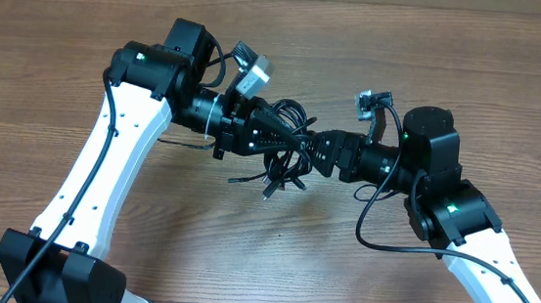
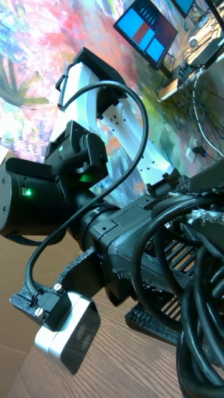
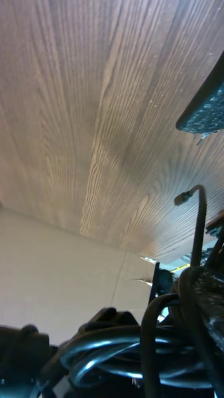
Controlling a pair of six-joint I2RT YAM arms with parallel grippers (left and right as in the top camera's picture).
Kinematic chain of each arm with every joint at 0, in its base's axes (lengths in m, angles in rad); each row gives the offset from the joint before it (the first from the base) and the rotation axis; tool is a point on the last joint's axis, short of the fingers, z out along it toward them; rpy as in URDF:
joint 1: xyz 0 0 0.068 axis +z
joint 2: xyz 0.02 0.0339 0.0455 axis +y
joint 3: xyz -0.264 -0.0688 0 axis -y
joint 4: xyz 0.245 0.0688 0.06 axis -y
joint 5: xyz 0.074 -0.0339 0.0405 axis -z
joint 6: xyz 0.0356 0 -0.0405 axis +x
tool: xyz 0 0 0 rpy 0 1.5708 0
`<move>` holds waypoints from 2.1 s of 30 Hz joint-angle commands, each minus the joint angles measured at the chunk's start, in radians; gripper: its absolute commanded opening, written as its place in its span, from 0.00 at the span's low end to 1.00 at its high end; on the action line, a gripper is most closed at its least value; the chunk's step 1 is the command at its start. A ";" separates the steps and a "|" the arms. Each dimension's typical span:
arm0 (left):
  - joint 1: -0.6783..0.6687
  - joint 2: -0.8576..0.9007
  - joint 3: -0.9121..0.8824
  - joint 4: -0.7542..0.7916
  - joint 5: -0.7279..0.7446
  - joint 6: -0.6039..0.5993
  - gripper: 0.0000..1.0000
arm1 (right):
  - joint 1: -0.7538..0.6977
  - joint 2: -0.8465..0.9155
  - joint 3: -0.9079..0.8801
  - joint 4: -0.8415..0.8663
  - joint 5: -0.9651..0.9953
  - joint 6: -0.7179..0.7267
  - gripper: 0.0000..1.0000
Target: Untangle cables
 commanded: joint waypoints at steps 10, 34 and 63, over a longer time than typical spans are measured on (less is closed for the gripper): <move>-0.003 -0.029 0.028 0.001 0.051 0.049 0.04 | 0.007 0.008 0.009 -0.056 0.005 -0.063 0.75; 0.025 -0.029 0.028 -0.061 -0.187 0.166 0.04 | -0.109 -0.147 0.010 -0.138 0.028 -0.349 0.85; -0.034 -0.029 0.028 -0.033 -0.069 0.229 0.04 | -0.053 -0.145 0.009 -0.082 0.093 -0.371 0.84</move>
